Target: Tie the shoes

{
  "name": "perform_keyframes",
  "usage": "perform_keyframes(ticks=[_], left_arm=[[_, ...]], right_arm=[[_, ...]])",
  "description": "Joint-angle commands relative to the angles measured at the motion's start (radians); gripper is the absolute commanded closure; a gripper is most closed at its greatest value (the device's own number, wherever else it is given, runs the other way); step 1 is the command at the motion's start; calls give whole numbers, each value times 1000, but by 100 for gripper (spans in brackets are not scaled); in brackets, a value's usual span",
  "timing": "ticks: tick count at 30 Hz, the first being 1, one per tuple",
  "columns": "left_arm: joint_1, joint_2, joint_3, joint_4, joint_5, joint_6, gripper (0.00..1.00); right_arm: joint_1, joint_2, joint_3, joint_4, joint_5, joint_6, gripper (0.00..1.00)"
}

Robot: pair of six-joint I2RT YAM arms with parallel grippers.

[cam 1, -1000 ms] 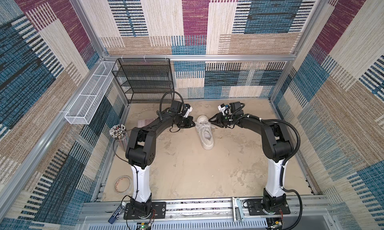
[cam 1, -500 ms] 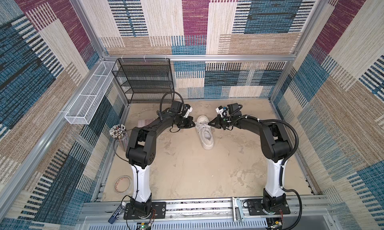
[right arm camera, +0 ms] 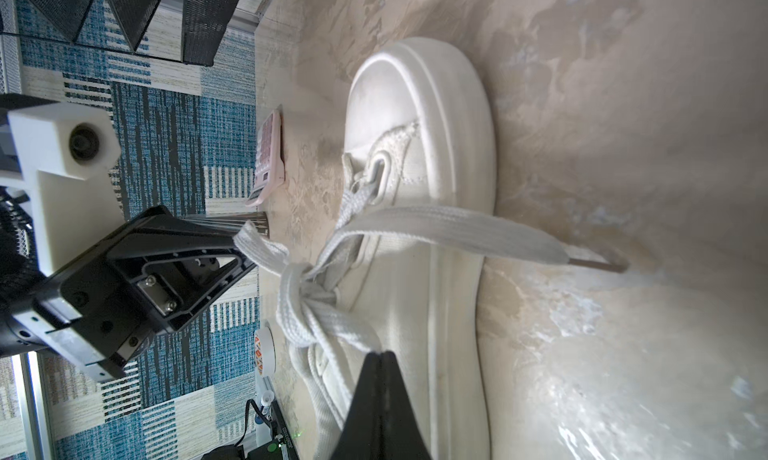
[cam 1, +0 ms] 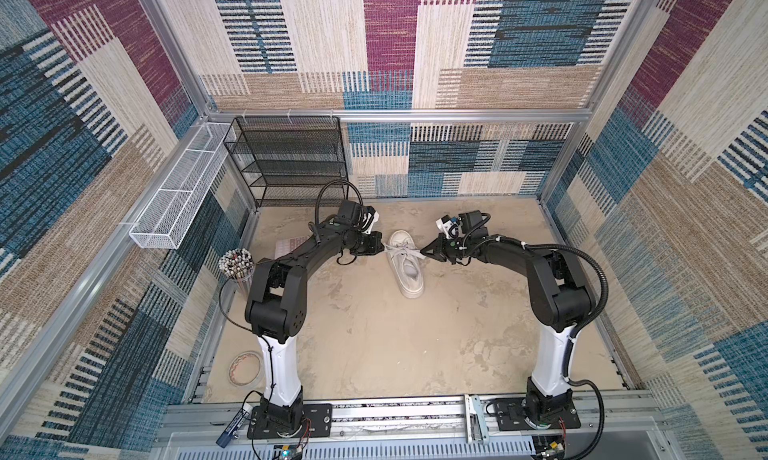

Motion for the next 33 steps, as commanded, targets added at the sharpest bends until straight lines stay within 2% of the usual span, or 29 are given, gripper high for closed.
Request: perform_keyframes(ticks=[1, 6, 7, 9, 10, 18, 22, 28, 30, 32, 33], left_arm=[[2, -21, -8, 7, -75, 8, 100], [1, 8, 24, -42, -21, 49, 100], [0, 16, 32, -52, -8, 48, 95], [1, 19, 32, -49, 23, 44, 68], [2, 16, 27, -41, 30, 38, 63], [7, -34, -99, 101, 86, -38, 54], [6, -6, -111, 170, 159, -83, 54], [7, 14, -93, 215, 141, -109, 64], [8, 6, -89, 204, 125, -101, 76], [8, -1, -73, 156, 70, -71, 96], [8, -5, -70, 137, 58, -58, 100]], right_arm=[[1, -9, -3, 29, 13, 14, 100], [2, -1, 4, 39, -6, 17, 100], [2, 3, 7, 39, -11, 18, 100], [1, 10, 11, 42, -18, 19, 100], [2, 11, 12, 46, -20, 21, 100], [2, 23, 18, 42, -24, 16, 100], [1, 23, 18, 36, -26, 12, 100], [1, 28, 22, 33, -29, 9, 100], [2, 29, 23, 33, -29, 9, 100], [1, 29, 25, 31, -30, 8, 100], [2, 30, 27, 31, -29, 8, 100]])
